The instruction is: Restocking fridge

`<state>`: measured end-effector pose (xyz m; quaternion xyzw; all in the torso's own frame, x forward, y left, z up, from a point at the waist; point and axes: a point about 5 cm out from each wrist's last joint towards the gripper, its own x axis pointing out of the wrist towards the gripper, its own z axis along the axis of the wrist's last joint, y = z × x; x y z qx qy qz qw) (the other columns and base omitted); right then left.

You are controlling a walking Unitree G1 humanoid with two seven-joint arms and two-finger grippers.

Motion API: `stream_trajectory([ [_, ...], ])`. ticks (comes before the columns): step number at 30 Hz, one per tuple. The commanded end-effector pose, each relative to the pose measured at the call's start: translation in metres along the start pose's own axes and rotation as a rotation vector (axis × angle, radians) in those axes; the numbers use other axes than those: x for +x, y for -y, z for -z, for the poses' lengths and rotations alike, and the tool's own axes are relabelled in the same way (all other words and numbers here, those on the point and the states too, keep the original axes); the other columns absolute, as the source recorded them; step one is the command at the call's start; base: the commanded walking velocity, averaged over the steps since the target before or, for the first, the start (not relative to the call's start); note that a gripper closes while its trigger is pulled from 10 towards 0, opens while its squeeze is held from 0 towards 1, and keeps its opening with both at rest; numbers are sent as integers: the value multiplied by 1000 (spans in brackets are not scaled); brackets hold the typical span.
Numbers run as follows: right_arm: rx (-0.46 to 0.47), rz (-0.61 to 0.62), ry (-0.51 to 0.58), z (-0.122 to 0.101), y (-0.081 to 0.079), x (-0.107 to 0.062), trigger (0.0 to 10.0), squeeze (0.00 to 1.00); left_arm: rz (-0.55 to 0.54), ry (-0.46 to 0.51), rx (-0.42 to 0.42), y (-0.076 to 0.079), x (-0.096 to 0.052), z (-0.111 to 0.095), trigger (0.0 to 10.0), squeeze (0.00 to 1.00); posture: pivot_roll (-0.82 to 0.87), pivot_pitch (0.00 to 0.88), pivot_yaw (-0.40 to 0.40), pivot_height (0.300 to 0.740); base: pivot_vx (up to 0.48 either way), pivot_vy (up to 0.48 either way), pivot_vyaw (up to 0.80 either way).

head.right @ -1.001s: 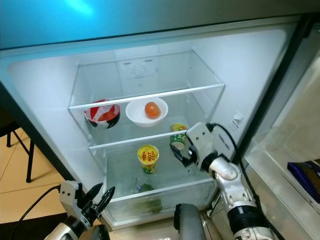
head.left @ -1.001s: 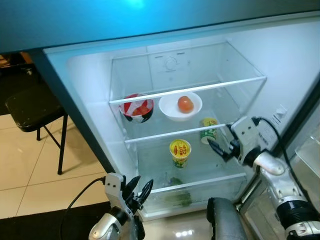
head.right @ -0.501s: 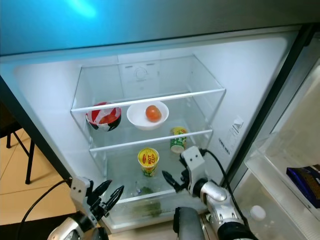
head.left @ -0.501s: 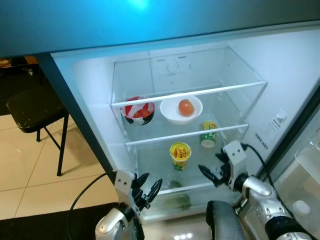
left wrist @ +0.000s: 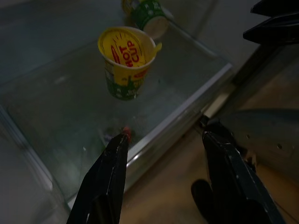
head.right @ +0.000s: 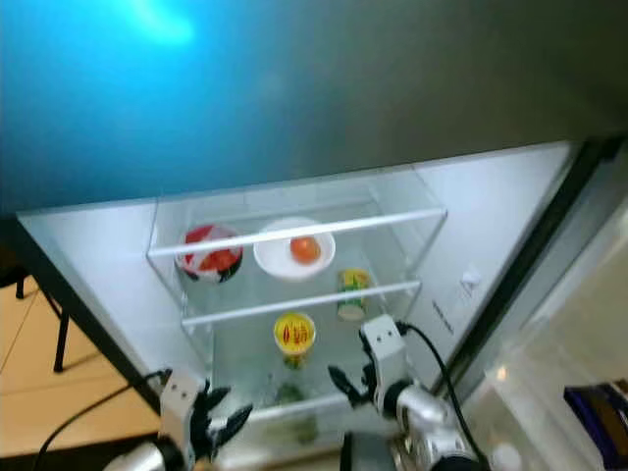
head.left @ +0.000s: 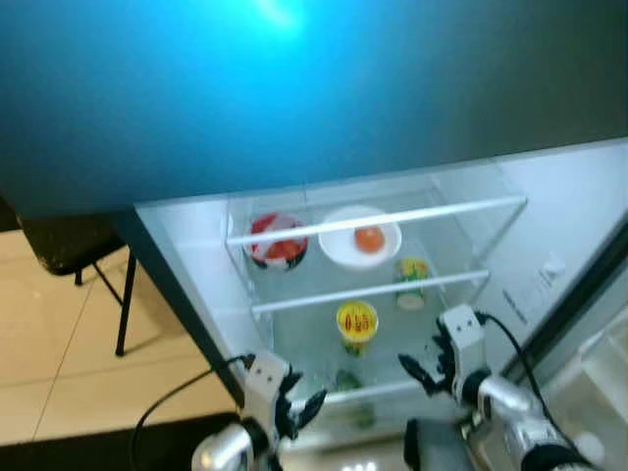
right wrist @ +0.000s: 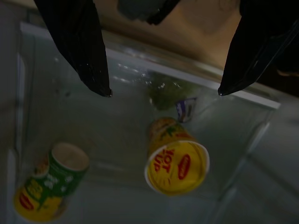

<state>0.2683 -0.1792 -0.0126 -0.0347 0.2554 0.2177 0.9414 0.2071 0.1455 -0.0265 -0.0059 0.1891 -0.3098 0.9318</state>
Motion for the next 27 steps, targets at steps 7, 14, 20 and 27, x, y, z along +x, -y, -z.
stream_trajectory([
  [7,24,-8,-26,12,-2,-4,10000,0,-13,-38,28,-5,-2,4,10000,0,-75,5,10,625,0,0,0],
  [14,53,-14,-47,21,-4,-6,10000,0,-31,-81,-8,-5,-11,20,10000,0,-73,6,10,659,0,0,0],
  [20,58,-22,-72,28,-7,-8,10000,0,-67,-124,-54,-7,-19,32,10000,0,-73,10,5,684,0,0,0],
  [27,67,-28,-96,36,-9,-11,10000,0,-96,-206,-103,-3,-35,55,10000,0,-71,12,8,718,0,0,0],
])
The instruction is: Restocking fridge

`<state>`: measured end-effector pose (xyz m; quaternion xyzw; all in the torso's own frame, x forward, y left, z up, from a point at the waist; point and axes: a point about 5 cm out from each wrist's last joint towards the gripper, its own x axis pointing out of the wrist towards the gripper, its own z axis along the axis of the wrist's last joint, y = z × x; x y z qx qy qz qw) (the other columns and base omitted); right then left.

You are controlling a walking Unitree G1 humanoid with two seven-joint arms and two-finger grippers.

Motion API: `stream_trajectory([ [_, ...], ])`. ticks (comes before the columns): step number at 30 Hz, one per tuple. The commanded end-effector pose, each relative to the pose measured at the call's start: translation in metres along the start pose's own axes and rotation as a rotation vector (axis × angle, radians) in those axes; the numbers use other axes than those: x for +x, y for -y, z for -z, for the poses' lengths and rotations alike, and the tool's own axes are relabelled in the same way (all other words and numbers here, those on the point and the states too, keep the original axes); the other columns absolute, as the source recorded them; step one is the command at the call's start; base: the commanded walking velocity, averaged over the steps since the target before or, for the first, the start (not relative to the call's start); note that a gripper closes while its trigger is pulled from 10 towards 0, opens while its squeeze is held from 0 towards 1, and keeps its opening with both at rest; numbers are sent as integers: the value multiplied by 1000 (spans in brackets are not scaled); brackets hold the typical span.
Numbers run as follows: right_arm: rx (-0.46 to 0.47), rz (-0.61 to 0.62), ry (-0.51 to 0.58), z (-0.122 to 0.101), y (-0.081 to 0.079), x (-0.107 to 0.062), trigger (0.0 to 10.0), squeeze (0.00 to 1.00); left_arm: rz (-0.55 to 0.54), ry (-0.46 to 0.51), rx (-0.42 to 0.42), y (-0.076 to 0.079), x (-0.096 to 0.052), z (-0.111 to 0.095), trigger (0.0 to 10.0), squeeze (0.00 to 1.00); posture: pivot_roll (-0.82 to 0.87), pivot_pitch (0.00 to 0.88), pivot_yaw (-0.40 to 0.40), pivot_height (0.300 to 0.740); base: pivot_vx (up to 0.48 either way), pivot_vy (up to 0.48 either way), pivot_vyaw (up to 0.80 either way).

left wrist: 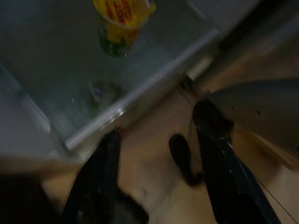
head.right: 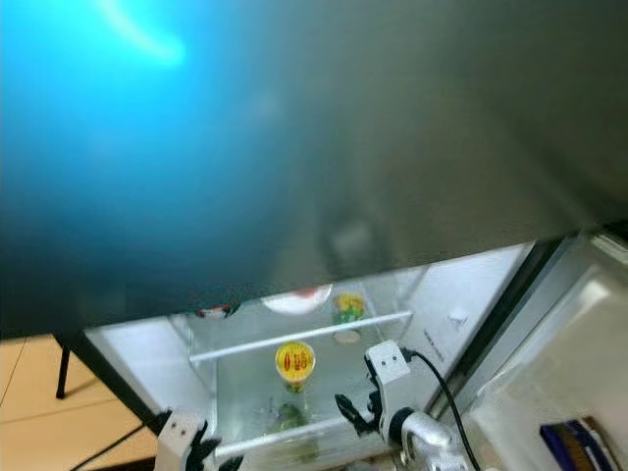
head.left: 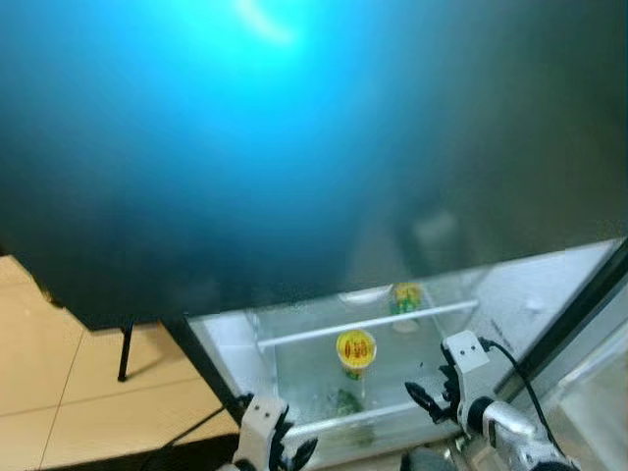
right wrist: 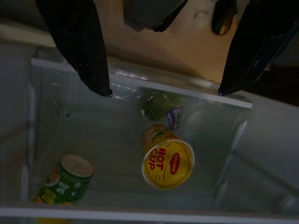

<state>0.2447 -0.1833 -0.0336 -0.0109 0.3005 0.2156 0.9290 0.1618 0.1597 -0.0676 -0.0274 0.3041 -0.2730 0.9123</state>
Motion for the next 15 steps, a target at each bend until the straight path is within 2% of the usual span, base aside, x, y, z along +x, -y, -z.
stream_trajectory([
  [1,2,-12,-17,7,-4,-1,10000,0,-50,-1,14,-12,-8,1,10000,0,-71,12,8,723,0,0,0],
  [9,5,-18,-31,10,-5,-1,10000,0,-58,-24,5,-12,-13,9,10000,0,-69,4,11,740,0,0,0],
  [15,22,-12,-110,30,-9,-7,10000,0,-47,-53,24,-10,-9,9,10000,0,-78,0,12,740,0,0,0],
])
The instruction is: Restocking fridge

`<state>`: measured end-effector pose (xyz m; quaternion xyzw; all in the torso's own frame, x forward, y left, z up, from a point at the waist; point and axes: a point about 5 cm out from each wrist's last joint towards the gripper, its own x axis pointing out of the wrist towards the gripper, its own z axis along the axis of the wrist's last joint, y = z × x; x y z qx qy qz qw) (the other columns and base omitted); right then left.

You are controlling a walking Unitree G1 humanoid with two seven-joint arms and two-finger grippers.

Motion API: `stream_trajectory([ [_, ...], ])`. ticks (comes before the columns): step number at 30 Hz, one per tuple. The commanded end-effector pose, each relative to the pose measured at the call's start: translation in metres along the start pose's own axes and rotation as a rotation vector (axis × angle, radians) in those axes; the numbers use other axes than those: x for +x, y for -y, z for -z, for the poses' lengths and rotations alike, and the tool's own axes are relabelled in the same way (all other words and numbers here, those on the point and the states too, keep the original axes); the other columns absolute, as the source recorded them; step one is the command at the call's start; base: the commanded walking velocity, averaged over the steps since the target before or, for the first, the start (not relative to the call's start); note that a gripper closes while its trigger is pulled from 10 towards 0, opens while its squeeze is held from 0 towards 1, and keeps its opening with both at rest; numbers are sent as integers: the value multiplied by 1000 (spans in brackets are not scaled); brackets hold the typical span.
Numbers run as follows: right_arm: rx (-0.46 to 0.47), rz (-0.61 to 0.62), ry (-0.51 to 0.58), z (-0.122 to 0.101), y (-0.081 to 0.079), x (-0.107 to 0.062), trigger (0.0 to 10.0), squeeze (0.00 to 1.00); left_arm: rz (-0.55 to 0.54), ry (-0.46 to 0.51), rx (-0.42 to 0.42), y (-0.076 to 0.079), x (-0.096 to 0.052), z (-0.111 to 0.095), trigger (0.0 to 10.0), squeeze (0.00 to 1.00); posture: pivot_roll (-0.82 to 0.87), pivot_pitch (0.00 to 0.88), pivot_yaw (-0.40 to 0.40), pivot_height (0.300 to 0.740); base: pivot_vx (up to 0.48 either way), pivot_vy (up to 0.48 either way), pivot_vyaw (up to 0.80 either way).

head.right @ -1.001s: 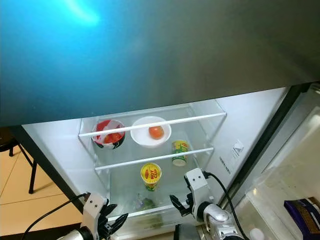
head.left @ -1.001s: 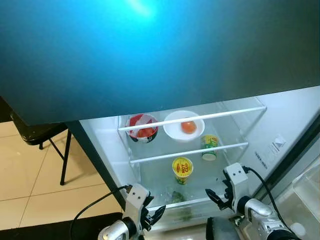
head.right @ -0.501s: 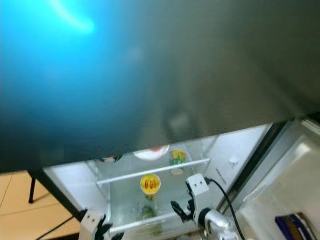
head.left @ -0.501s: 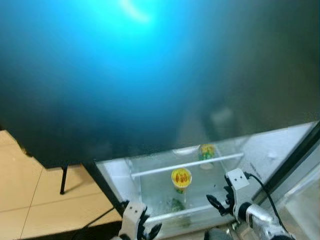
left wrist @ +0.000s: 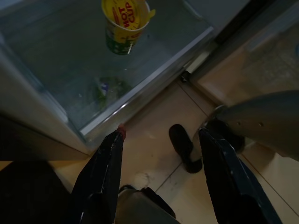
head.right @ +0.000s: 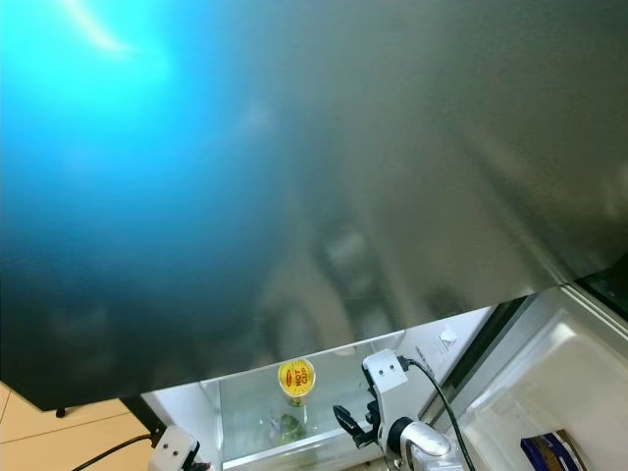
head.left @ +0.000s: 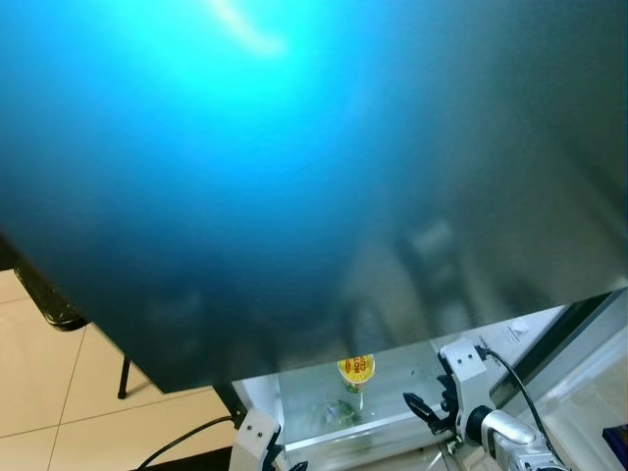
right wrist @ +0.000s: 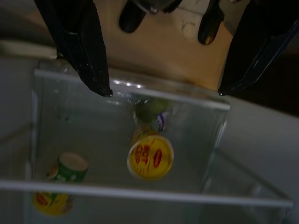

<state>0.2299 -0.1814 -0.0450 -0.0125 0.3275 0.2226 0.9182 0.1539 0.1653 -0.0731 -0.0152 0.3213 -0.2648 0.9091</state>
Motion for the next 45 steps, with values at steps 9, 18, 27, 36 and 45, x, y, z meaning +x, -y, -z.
stream_trajectory([
  [9,51,53,-205,51,-9,-14,10000,0,-60,-111,-44,-5,-7,18,10000,0,-79,0,18,740,0,0,0],
  [18,124,119,-320,83,-16,-28,10000,0,-208,-216,-267,-9,-24,47,10000,0,-72,0,21,740,0,0,0],
  [27,200,204,-416,108,-17,-44,10000,0,-313,-255,-424,-10,-33,61,10000,0,-67,0,16,740,-95,0,0],
  [36,191,209,-456,114,-17,-48,10000,0,-423,-219,-539,-21,-42,64,10000,0,-63,0,-1,740,-290,0,0],
  [45,186,198,-457,110,-14,-46,10000,0,-476,-202,-555,-35,-46,58,10000,0,-62,0,-13,740,-303,0,0],
])
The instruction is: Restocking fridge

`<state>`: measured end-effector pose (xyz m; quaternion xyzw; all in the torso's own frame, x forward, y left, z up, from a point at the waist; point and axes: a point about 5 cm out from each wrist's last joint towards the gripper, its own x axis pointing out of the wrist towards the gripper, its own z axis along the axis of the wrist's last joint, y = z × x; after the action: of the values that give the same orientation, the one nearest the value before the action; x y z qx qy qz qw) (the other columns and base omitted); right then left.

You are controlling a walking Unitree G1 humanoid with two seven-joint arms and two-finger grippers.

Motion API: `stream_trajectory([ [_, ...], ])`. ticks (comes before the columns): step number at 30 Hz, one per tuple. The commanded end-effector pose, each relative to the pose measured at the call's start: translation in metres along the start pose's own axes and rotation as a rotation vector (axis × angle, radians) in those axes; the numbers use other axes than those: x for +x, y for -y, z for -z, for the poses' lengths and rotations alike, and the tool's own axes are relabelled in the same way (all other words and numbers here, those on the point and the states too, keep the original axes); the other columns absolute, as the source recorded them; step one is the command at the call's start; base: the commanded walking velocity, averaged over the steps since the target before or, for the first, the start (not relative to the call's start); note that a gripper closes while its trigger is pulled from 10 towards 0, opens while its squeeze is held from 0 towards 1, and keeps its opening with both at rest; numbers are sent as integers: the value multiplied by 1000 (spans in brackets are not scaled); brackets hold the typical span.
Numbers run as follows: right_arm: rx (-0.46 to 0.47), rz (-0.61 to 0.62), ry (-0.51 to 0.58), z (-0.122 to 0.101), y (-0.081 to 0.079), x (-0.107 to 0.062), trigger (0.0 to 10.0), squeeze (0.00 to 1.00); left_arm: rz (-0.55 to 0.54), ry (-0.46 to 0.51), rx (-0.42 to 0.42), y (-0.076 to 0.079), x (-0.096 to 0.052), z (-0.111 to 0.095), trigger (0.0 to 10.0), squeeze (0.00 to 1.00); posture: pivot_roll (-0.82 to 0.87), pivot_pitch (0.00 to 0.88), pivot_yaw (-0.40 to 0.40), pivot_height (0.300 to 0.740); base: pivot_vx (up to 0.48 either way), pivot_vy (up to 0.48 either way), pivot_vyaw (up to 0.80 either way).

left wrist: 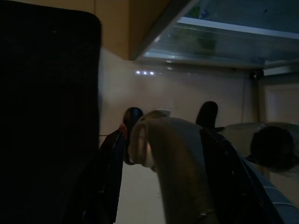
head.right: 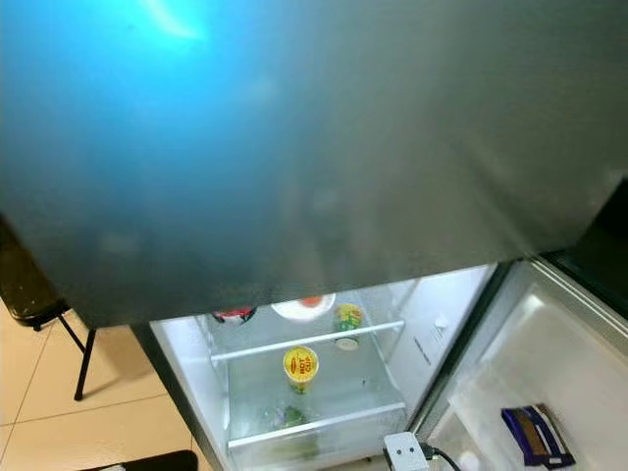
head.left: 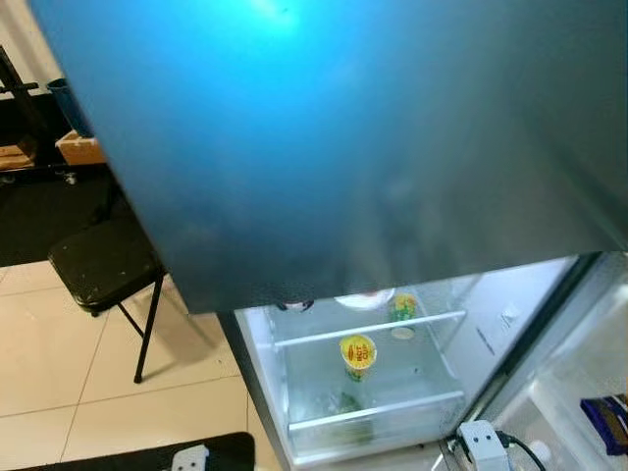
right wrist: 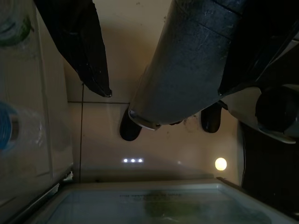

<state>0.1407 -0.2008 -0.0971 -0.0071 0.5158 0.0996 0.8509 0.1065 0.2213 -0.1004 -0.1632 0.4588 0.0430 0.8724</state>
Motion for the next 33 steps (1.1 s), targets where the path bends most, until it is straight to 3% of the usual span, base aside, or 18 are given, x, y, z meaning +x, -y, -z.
stream_trajectory([
  [1,7,13,-63,15,3,-3,10000,0,-18,-4,-2,-4,-1,-3,10000,0,-62,0,-14,740,-311,0,0],
  [14,5,18,-94,23,3,-5,10000,0,-30,-6,-39,-5,-1,1,10000,0,-64,0,-16,740,-319,0,0],
  [33,-7,-32,-94,23,1,-5,10000,0,-31,-16,-12,-8,-2,-1,10000,0,-65,0,-8,740,-328,0,0],
])
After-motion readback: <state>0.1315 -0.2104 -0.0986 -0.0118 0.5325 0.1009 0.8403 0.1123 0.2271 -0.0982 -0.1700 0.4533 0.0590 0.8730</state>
